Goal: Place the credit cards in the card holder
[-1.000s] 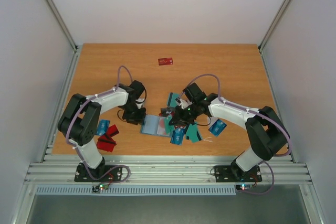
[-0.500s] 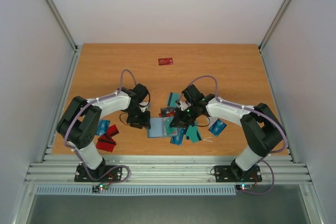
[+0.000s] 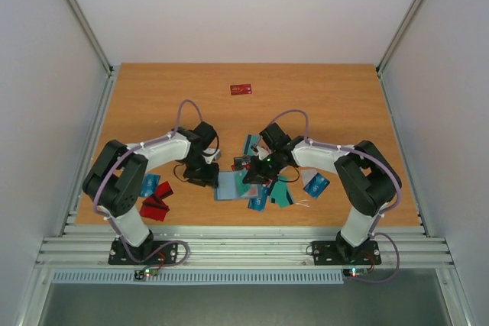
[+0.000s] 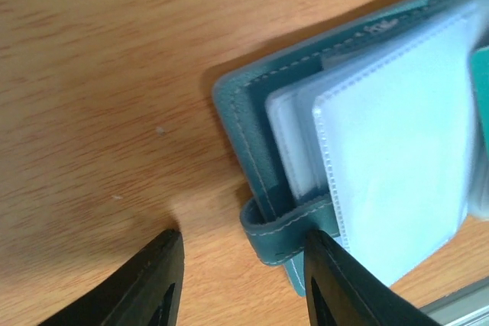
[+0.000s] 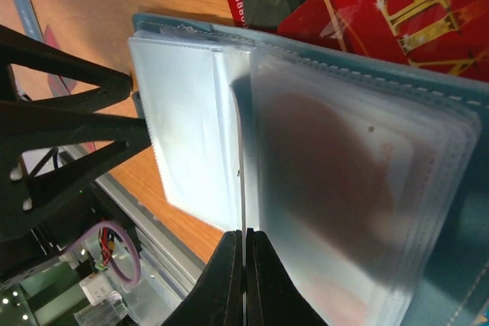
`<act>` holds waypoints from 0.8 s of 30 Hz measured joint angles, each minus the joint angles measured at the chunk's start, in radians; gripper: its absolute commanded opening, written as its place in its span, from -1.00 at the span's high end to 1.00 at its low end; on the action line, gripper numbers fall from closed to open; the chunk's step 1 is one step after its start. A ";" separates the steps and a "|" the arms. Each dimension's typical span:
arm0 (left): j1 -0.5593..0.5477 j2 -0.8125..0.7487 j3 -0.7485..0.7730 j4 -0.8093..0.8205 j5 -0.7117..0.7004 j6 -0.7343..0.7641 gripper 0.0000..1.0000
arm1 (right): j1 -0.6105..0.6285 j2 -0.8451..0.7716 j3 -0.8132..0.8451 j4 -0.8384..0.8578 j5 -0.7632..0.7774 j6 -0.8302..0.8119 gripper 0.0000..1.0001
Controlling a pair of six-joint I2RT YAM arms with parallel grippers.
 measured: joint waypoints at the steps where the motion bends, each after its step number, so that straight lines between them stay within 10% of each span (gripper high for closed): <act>1: -0.002 0.000 0.000 0.000 0.001 0.005 0.06 | 0.000 0.003 0.000 0.001 0.000 -0.001 0.98; 24: -0.079 0.035 0.044 -0.004 0.011 0.010 -0.26 | 0.000 0.017 -0.054 0.059 -0.004 -0.050 0.98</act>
